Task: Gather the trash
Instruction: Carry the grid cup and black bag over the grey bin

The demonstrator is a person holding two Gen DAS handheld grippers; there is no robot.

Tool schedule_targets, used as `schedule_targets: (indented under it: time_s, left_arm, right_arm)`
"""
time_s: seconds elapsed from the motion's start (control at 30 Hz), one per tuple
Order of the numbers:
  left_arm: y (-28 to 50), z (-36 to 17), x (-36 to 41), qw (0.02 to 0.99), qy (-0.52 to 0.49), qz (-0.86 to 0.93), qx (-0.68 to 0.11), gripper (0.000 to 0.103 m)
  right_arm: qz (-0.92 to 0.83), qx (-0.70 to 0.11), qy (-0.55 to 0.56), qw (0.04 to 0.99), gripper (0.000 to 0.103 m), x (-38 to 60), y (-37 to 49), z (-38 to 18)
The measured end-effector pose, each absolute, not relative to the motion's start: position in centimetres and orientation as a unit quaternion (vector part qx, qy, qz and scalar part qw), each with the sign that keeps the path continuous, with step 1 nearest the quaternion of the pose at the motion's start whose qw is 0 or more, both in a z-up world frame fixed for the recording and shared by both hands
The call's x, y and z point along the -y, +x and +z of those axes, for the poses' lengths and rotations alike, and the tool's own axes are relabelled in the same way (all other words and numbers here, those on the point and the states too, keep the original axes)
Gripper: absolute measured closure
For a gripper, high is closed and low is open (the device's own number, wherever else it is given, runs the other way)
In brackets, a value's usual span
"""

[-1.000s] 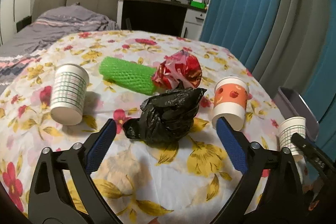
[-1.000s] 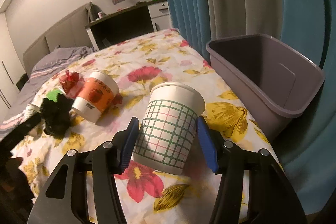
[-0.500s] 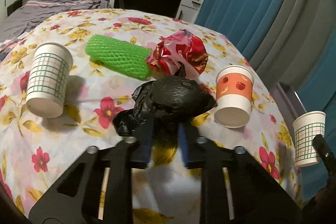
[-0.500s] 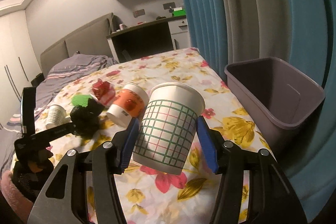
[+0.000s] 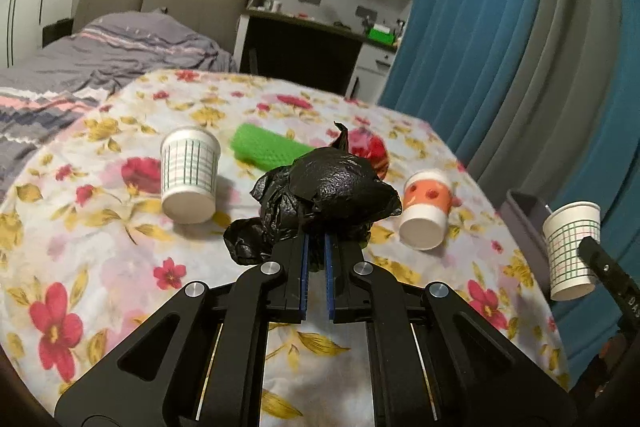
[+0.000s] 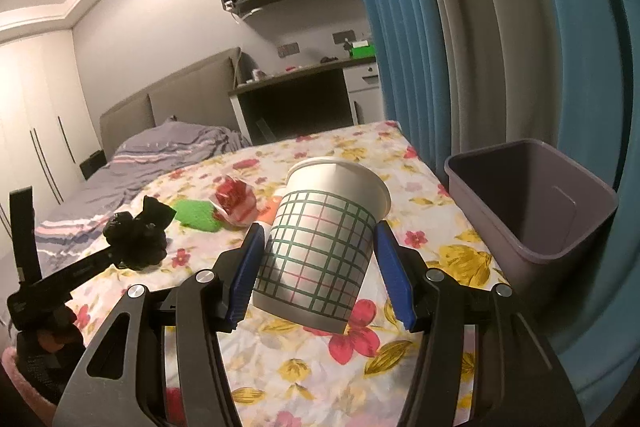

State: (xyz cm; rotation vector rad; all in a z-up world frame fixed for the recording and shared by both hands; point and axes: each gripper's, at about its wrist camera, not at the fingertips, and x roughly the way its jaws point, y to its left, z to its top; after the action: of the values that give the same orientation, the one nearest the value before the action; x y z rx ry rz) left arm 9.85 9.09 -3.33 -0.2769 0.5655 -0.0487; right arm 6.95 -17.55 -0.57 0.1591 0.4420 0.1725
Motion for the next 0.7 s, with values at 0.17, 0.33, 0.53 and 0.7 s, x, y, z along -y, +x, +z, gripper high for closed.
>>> schedule_targets:
  time_s: [0.17, 0.33, 0.53, 0.7]
  left_arm:
    - [8.9, -2.0, -7.8, 0.955, -0.128, -0.038, -0.264, 0.097]
    - [8.5, -1.1, -5.9, 0.957, -0.116, -0.056, -0.258, 0.097]
    - [8.6, -0.1, -2.8, 0.96, -0.094, -0.08, -0.252, 0.097]
    - [9.2, 0.7, 0.4, 0.96, -0.077, -0.11, -0.248, 0.097]
  right_arm:
    - [0.09, -0.204, 0.079, 0.972, 0.048, 18.0, 5.8, 0.2]
    - [0.086, -0.188, 0.079, 0.975, 0.048, 18.6, 4.4, 0.9]
    - [0.078, -0.174, 0.079, 0.978, 0.048, 20.0, 3.8, 1.5]
    - [0.063, -0.16, 0.079, 0.982, 0.048, 21.1, 3.1, 2.3]
